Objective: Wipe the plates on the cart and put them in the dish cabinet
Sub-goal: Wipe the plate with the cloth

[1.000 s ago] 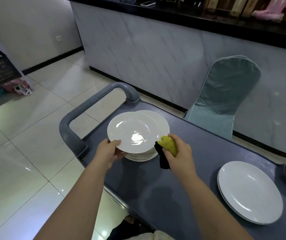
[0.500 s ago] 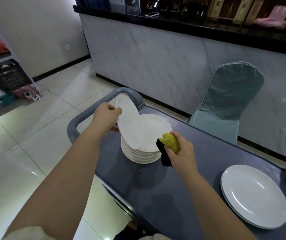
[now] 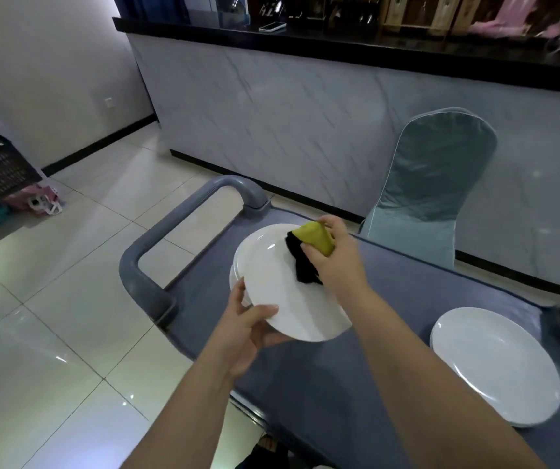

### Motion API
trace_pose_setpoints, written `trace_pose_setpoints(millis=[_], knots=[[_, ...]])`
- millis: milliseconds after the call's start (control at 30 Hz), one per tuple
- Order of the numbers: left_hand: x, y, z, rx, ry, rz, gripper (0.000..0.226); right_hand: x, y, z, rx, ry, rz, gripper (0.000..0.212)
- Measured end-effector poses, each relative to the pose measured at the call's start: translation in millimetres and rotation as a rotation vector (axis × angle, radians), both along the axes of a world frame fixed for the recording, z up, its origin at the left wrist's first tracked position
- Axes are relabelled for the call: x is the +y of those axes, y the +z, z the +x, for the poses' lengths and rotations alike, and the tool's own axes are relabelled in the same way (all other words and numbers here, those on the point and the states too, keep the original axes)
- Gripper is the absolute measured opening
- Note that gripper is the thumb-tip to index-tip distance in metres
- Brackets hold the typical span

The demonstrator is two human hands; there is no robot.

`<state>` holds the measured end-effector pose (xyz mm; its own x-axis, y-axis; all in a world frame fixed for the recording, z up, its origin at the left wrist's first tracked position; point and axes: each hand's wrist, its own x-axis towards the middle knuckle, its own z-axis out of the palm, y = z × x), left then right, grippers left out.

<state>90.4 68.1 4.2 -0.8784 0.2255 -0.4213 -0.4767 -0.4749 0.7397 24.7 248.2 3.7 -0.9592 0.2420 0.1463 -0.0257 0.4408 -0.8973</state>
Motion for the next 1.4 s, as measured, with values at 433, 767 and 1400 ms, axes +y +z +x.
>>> trace_pose_setpoints(millis=[433, 767, 1400], knots=[[42.4, -3.8, -3.5, 0.119, -0.326, -0.007, 0.063, 102.9, -21.8, 76.4, 0.193, -0.228, 0.351, 0.055], [61.2, -19.7, -2.8, 0.094, -0.399, 0.035, 0.058, 101.6, -36.7, 146.9, 0.179, 0.09, 0.433, 0.064], [75.1, -16.9, 4.0, 0.146, -0.594, -0.1, 0.072, 120.4, -31.1, 119.6, 0.172, -0.369, 0.367, 0.058]])
